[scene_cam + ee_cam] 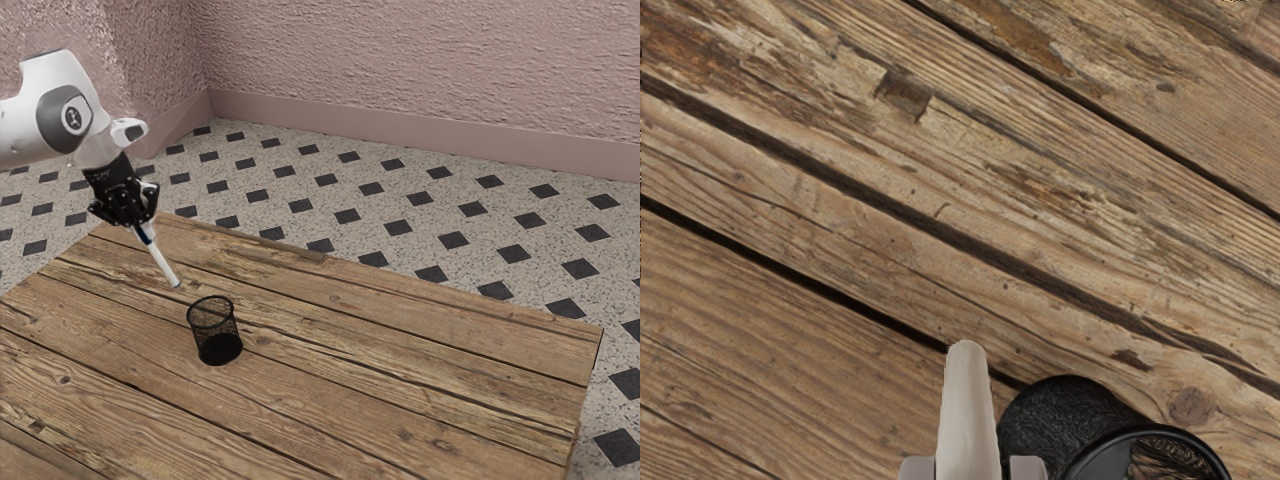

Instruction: Take the marker out of the pen holder and place it to the left of the pen holder.

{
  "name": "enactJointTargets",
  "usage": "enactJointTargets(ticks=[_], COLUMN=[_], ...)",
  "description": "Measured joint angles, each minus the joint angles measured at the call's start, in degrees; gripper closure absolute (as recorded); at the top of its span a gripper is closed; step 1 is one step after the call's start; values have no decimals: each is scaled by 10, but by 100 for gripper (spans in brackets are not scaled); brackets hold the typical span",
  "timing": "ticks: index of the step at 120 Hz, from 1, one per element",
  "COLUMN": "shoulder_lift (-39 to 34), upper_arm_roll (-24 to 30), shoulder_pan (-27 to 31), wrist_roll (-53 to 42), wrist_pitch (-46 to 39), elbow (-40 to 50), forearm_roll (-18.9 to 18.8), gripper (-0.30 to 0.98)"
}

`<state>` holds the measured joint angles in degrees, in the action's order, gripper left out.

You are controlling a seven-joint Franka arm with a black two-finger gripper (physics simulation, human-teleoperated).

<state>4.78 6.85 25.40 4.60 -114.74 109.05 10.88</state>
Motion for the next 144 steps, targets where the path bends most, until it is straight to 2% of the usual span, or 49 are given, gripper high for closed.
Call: enactJointTargets(ticks=[12, 16, 25, 40, 51, 57, 84, 112, 144], shoulder_lift=[45, 62, 120, 170, 211, 235, 306, 340, 388], upper_arm_roll=[16, 60, 213, 337, 436, 470, 493, 494, 505], shoulder_pan=[45, 94, 247, 379, 484, 524, 576, 606, 640], wrist_roll=[-14, -19, -30, -45, -54, -58, -74, -85, -96], wrist_pitch=[7, 8, 4, -4, -9, -13, -25, -37, -42], elbow=[-16, -22, -35, -37, -30, -28, -26, -26, -16], forearm_roll=[32, 37, 37, 20, -10, -30, -76, -91, -107], gripper=[75, 74, 74, 74, 74, 74, 73, 71, 60])
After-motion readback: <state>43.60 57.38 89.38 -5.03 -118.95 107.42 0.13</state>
